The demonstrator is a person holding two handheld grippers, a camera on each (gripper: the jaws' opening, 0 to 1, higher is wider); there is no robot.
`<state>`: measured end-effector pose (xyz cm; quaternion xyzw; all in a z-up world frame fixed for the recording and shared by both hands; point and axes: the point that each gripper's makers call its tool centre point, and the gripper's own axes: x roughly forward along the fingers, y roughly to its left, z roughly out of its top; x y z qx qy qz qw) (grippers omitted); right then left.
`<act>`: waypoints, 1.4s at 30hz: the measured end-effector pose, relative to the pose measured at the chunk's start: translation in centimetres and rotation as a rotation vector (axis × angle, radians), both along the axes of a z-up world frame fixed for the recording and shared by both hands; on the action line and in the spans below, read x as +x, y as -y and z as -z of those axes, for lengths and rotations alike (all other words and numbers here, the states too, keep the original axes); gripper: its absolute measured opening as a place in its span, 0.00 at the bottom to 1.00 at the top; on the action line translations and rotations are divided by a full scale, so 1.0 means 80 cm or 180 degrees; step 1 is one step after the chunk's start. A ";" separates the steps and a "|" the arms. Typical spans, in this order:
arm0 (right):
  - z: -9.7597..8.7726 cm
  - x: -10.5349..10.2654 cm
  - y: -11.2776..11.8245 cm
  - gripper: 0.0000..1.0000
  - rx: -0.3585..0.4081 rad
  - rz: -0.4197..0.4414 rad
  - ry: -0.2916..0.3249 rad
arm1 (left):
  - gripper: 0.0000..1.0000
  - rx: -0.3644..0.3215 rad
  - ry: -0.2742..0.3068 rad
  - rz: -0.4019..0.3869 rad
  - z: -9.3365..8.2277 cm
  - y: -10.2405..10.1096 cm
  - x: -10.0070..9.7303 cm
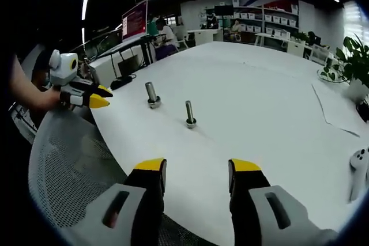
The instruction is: Place the washer onto the threaded stud by aligning its center hole with the stud, sliding it down to the base, and recovering from edge contact or off-axis alignment until the washer reaches the visible bottom stop.
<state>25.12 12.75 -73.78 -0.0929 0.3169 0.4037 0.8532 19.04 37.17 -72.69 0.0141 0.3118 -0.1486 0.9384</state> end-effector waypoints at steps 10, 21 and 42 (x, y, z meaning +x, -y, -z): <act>0.005 -0.001 0.001 0.45 -0.0036 -0.0007 -0.0056 | 0.25 0.0007 -0.0044 0.0006 0.004 0.001 0.000; 0.007 -0.005 -0.002 0.44 -0.0083 -0.0104 -0.0048 | 0.24 0.0014 0.0030 -0.0017 -0.001 -0.001 0.002; 0.007 -0.005 -0.002 0.44 -0.0093 -0.0115 -0.0041 | 0.24 0.0024 0.0034 0.0008 -0.001 0.001 0.001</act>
